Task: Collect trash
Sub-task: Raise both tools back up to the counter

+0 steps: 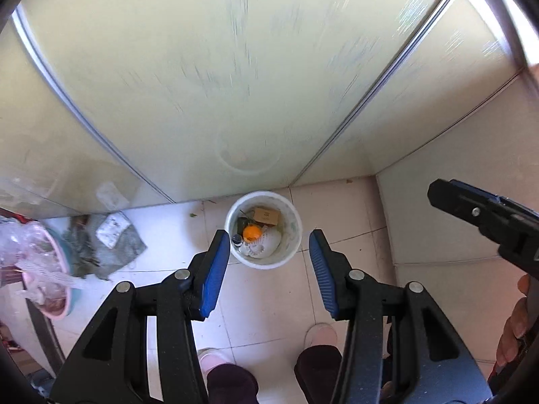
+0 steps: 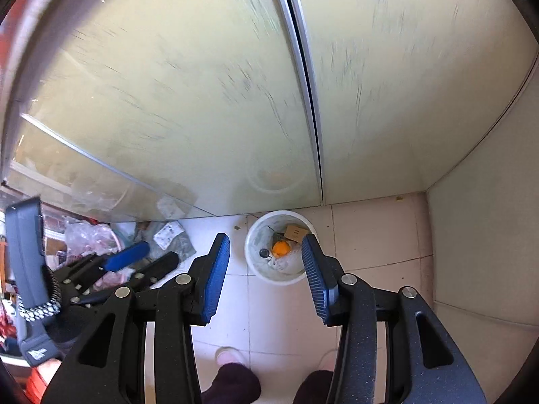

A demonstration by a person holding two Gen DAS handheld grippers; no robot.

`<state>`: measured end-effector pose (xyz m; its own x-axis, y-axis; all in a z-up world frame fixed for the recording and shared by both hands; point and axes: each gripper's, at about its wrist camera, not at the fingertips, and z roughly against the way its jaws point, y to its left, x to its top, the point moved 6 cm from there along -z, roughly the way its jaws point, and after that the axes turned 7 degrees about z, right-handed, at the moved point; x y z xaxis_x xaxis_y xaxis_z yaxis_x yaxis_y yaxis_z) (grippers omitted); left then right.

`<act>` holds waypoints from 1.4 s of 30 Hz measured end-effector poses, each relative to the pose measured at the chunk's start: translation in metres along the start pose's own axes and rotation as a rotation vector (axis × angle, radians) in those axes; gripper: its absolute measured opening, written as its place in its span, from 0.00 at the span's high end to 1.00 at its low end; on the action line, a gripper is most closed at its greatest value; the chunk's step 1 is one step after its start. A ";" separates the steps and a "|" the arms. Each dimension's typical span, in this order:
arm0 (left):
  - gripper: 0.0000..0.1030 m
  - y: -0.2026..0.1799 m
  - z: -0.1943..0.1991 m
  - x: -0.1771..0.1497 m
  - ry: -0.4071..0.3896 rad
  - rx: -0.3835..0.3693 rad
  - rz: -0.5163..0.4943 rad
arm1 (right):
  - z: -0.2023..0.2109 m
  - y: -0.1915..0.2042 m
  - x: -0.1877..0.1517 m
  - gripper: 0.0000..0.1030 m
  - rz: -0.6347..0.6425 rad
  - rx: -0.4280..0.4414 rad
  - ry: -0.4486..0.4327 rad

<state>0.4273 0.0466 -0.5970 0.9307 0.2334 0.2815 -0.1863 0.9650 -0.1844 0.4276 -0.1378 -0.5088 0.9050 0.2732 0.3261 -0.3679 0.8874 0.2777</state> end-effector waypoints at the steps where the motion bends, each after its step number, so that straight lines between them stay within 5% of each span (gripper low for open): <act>1: 0.53 -0.002 0.019 0.003 -0.013 0.001 0.000 | 0.014 0.003 0.002 0.60 0.004 -0.004 -0.004; 13: 0.50 -0.045 0.257 0.038 -0.259 0.017 0.012 | 0.203 0.050 0.037 0.60 0.093 0.016 -0.146; 23: 0.39 -0.101 0.403 0.054 -0.502 0.043 0.027 | 0.335 0.080 0.062 0.53 0.258 -0.029 -0.350; 29: 0.10 -0.117 0.465 0.055 -0.646 0.072 0.063 | 0.387 0.086 0.075 0.37 0.293 -0.003 -0.467; 34: 0.07 -0.113 0.492 0.069 -0.715 0.089 0.088 | 0.412 0.091 0.091 0.32 0.328 -0.008 -0.521; 42: 0.04 -0.081 0.483 0.119 -0.749 0.071 0.111 | 0.404 0.112 0.132 0.31 0.367 -0.010 -0.564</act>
<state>0.4011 0.0540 -0.0937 0.4475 0.3234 0.8338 -0.3097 0.9307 -0.1948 0.4195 -0.1522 -0.0693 0.4706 0.3241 0.8207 -0.6255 0.7785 0.0512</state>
